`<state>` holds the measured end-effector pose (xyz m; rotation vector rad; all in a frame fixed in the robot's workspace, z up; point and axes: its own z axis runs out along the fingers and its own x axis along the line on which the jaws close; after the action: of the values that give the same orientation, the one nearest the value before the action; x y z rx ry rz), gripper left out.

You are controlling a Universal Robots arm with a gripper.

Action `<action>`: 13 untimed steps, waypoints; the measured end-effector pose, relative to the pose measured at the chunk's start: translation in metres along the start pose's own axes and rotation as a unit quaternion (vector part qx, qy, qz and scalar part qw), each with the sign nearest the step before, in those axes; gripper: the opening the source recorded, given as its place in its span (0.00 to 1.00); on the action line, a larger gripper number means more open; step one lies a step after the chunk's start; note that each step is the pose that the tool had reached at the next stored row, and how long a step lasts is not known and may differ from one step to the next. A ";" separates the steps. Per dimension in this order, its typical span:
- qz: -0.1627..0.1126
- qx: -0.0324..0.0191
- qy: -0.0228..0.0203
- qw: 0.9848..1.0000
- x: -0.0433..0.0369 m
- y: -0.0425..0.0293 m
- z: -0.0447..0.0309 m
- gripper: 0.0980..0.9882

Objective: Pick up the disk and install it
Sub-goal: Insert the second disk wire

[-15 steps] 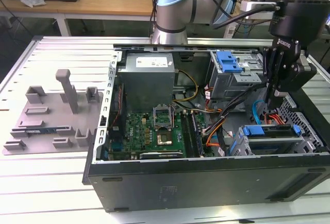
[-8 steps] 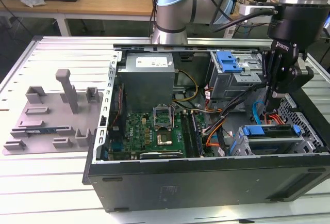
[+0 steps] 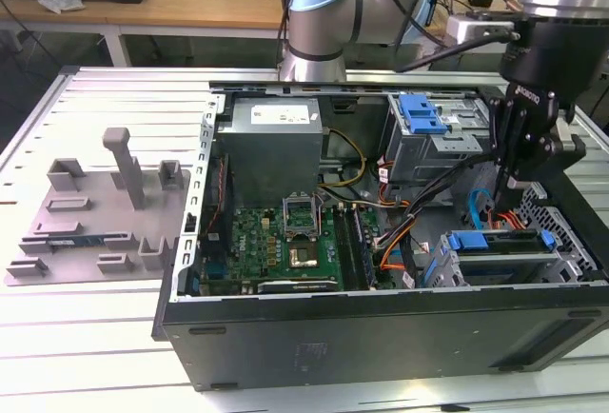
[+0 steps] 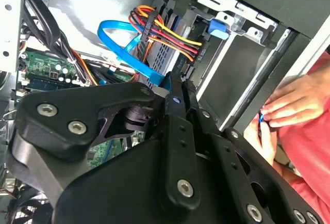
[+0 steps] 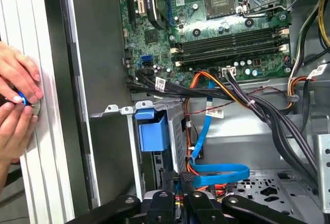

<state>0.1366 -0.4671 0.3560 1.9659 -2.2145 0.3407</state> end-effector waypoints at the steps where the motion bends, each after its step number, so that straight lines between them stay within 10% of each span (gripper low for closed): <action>1: 0.001 0.001 -0.010 1.000 0.0033 -0.0004 0.0010 0.07; 4: 0.002 -0.003 -0.047 0.999 0.0220 -0.0025 0.0072 0.07; 13: -0.014 -0.002 -0.068 0.998 0.0313 -0.0036 0.0113 0.07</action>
<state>0.1367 -0.5006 0.3538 2.0743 -2.2627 0.2023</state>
